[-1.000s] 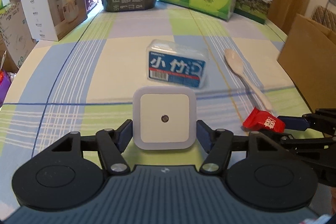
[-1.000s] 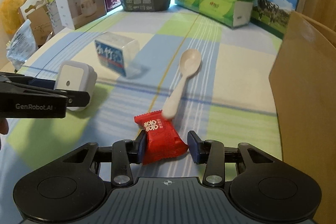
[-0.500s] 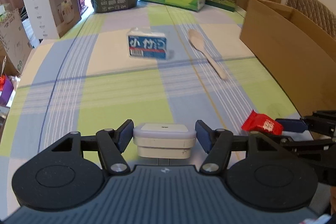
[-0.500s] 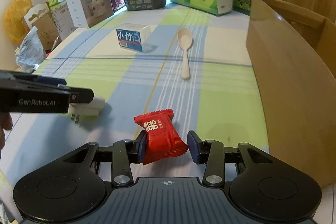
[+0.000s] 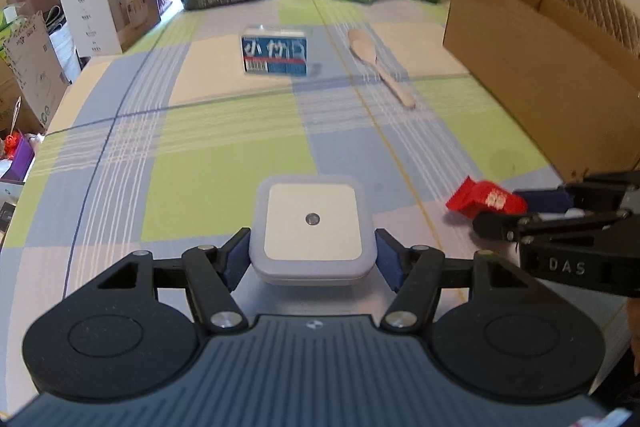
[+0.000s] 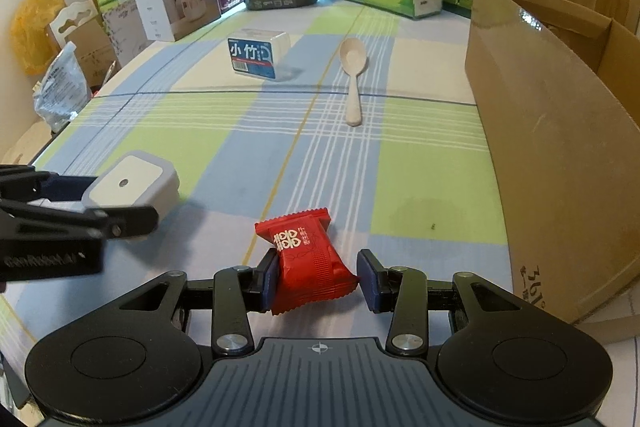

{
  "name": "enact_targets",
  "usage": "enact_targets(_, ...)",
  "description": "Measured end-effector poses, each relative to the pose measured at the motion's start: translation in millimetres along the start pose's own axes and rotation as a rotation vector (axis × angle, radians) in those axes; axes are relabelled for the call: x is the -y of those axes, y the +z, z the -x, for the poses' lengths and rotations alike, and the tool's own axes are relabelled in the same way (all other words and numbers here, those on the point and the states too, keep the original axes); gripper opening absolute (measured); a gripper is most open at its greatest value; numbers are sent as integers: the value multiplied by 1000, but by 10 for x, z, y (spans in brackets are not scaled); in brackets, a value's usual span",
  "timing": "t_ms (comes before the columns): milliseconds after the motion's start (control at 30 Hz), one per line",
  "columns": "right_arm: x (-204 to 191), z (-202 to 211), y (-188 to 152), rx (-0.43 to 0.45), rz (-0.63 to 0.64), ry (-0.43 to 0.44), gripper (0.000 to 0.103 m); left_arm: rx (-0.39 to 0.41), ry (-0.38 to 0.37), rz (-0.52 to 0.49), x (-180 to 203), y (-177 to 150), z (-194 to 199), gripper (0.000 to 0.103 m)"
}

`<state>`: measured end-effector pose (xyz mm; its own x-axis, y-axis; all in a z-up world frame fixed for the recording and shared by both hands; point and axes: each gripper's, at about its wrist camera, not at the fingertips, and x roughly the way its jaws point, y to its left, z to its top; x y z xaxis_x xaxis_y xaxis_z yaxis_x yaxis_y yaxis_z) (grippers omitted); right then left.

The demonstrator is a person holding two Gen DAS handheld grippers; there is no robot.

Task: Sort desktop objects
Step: 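Lift and carry the night light and candy packet over the cardboard box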

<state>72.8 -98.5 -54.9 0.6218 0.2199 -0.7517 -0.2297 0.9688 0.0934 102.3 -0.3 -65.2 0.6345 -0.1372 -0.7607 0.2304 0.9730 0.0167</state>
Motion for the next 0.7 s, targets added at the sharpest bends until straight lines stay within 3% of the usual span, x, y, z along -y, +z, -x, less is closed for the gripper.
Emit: enact_targets(700, -59, -57, -26, -13, 36, -2, 39, 23, 12, -12, 58, -9, -37, 60)
